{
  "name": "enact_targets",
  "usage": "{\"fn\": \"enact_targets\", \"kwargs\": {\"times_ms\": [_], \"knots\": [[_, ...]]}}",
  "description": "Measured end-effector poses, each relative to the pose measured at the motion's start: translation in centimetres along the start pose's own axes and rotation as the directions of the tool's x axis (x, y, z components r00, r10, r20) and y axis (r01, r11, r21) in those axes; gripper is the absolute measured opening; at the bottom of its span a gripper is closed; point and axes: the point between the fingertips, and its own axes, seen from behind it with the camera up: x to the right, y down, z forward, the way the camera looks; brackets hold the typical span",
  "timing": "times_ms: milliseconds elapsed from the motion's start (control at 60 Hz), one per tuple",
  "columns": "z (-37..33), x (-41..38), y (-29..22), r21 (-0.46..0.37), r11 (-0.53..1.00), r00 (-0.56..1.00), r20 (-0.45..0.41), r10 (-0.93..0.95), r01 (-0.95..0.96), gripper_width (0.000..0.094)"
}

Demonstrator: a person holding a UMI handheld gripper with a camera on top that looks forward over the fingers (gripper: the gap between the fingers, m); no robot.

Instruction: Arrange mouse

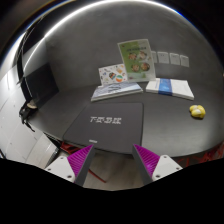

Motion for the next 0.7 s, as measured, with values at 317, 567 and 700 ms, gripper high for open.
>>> {"fn": "enact_targets", "kwargs": {"times_ms": [317, 567, 700], "knots": [[-3.9, 20.7, -2.8, 0.069, 0.997, 0.933, -0.360, -0.010, 0.037, 0.0813], [-3.2, 36.4, -3.1, 0.039, 0.998, 0.901, -0.433, -0.030, 0.052, 0.0811], [-0.7, 38.3, -4.9, 0.041, 0.998, 0.945, -0.324, -0.033, 0.049, 0.0817]]}}
